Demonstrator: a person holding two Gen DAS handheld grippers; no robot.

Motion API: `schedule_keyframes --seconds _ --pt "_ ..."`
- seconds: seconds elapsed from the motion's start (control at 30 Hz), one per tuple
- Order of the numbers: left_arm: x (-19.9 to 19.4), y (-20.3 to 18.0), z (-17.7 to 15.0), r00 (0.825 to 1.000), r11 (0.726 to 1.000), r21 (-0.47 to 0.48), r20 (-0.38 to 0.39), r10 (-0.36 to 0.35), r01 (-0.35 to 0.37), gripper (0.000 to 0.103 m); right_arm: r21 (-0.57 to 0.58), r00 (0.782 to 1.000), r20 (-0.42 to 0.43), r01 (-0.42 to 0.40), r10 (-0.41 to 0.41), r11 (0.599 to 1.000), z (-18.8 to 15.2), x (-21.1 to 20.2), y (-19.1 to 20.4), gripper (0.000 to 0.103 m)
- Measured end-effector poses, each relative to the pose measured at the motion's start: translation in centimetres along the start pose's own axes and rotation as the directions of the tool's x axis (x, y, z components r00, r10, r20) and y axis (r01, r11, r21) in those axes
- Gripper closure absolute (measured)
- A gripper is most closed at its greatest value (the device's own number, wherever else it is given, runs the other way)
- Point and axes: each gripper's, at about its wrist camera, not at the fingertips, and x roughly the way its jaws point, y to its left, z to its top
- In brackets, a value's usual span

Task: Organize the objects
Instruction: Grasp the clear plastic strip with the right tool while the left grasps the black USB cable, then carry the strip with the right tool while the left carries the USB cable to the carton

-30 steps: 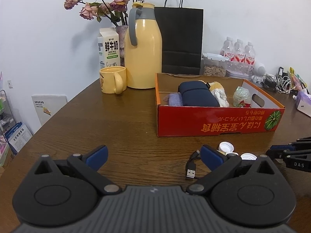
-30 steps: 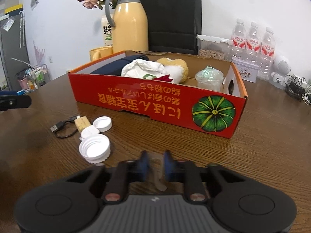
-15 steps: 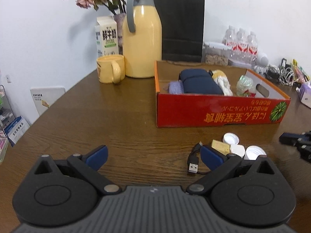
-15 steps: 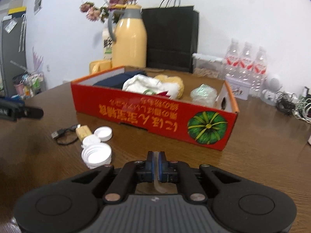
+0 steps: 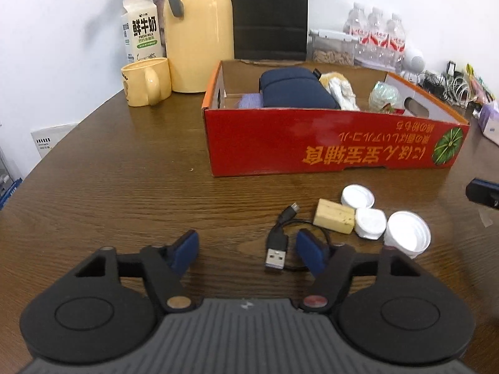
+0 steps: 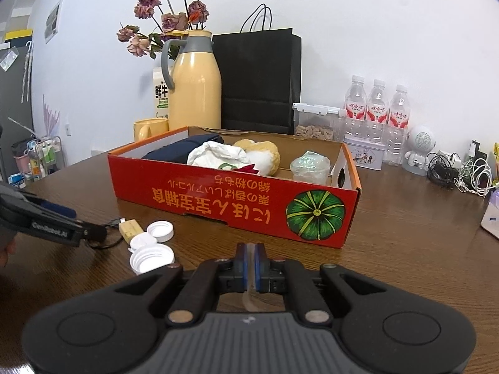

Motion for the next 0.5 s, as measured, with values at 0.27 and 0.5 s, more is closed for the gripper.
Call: schedule_keyframes --seconds 0.27,0.5 --pt "-1.0 -0.3 -0.3 0.998 0.998 -0.01 0.038 -0.057 0.058 0.089 -0.002 1.0 0.015 0.001 -0.001 1.0 0.0 -0.3 0.1 0.099" --pt "-2.6 0.5 0.4 0.994 0.998 -0.036 0.098 -0.052 0.056 0.089 0.004 0.999 0.039 -0.006 0.005 1.0 0.0 -0.9 0.2 0.099"
